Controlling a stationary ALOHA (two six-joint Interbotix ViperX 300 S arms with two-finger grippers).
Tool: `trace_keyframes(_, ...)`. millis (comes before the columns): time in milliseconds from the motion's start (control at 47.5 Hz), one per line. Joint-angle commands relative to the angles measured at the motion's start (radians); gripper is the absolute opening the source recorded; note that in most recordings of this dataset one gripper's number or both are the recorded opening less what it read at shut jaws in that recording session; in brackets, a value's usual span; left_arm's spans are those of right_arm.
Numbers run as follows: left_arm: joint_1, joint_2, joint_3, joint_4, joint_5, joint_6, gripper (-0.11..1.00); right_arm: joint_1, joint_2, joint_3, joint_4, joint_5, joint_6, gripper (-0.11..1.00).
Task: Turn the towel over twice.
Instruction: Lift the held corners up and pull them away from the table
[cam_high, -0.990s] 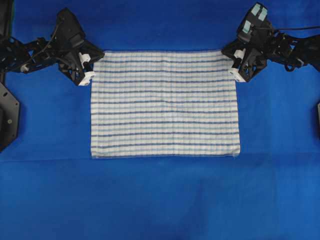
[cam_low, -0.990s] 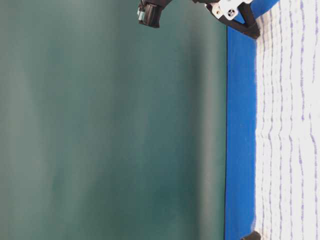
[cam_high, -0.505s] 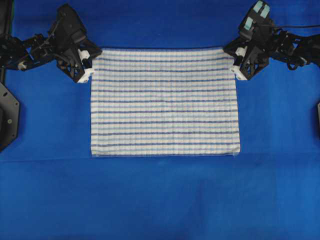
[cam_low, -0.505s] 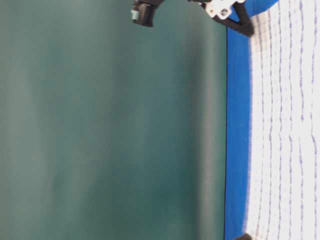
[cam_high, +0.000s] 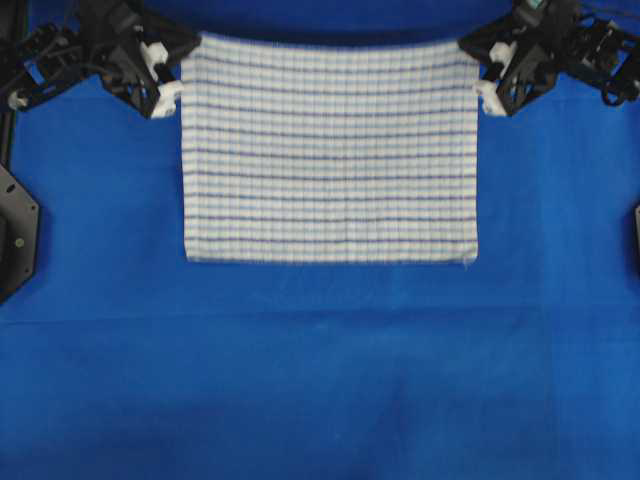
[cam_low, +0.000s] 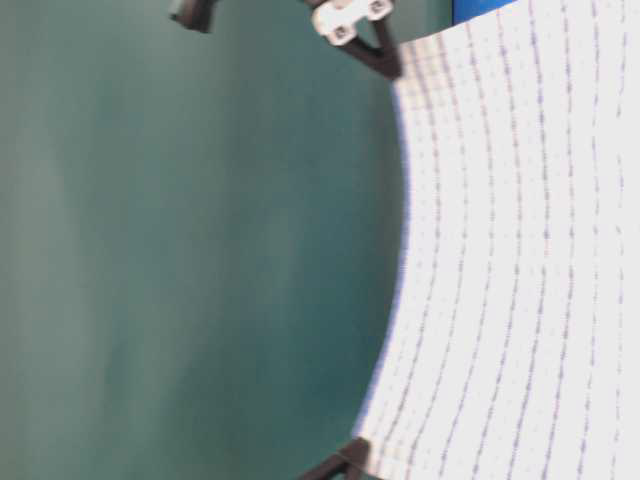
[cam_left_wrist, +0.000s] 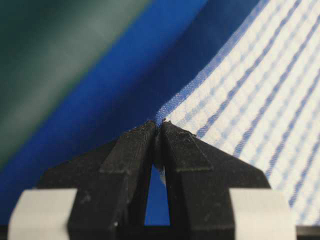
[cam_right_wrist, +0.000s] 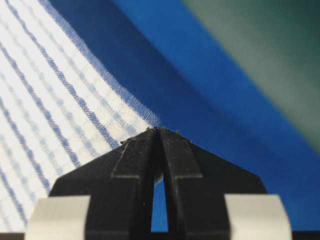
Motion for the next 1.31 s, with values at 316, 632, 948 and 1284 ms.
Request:
trace_keyframes(316,0.006,-0.209,-0.046,-0.002,0.038,0.080,0.04,-0.015,-0.199,-0.156,-0.025,0.183,-0.067,0.05)
trace_keyframes(632,0.002,-0.327,-0.041,-0.002,0.038,0.091,0.04,-0.011,-0.282,-0.227,-0.037,0.253,-0.084,0.05)
trace_keyframes(948,-0.066,-0.430,0.000,-0.002,0.061,0.094,0.04,0.101,-0.367,-0.184,-0.025,0.273,-0.067,0.05)
trace_keyframes(1284,-0.264,-0.486,0.023,-0.002,0.250,0.092,0.04,0.327,-0.439,-0.132,-0.003,0.426,-0.015,0.05)
